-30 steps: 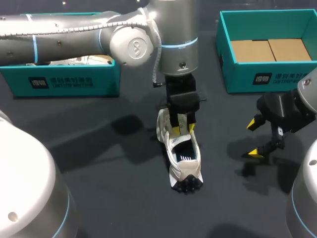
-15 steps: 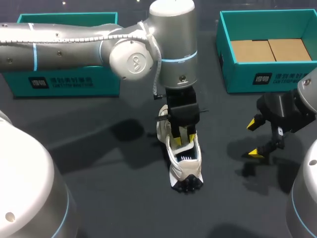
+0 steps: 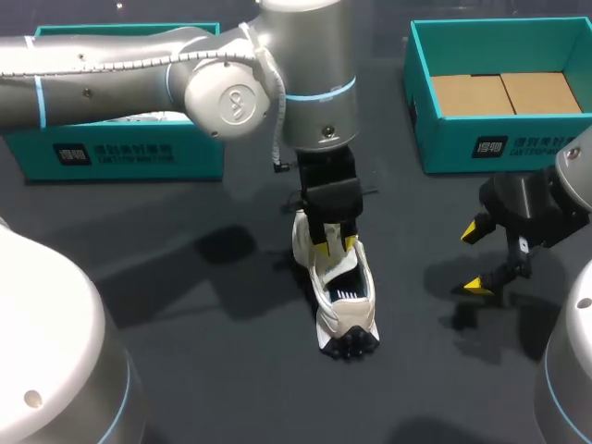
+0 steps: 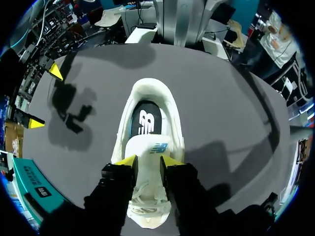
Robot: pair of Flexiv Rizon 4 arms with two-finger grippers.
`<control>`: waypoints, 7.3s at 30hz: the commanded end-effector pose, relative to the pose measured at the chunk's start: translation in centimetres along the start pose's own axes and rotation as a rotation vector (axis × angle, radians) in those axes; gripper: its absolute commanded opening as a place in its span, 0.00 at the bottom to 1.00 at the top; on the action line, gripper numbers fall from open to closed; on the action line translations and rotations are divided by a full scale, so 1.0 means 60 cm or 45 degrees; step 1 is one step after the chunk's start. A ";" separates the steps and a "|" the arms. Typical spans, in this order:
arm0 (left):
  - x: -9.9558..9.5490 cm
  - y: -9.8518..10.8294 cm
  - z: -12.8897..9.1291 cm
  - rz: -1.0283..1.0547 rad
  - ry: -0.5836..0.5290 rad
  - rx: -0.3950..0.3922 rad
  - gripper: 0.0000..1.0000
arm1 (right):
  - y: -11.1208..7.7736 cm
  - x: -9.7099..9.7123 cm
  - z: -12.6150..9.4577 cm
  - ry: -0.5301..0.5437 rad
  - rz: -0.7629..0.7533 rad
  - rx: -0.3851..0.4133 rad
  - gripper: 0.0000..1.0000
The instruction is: Take the shoe out of the shoebox, open the shoe tongue, remove and reinsert the insole, then place the shoe into the shoebox
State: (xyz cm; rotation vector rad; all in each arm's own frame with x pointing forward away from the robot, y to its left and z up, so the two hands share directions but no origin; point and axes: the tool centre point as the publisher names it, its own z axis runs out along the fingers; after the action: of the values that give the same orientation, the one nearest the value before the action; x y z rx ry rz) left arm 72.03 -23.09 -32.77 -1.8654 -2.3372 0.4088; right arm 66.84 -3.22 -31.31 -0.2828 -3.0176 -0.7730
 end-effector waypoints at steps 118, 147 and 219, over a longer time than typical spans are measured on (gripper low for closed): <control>0.026 -0.168 0.154 -2.064 -0.126 -0.261 0.50 | 0.000 0.003 0.000 -0.005 0.000 0.004 1.00; 0.024 -0.127 0.024 -1.905 -0.102 -0.273 0.00 | 0.000 0.003 0.000 -0.005 0.000 0.004 1.00; 0.290 0.321 -0.435 -1.768 -0.059 -0.147 0.00 | 0.000 0.003 0.000 -0.005 0.000 0.004 1.00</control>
State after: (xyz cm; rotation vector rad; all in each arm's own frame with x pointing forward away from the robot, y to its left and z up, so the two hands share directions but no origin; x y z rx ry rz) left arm 89.28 -1.44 -15.18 0.0766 -3.0505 0.0700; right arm 66.85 -3.23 -31.32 -0.2830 -3.0175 -0.7729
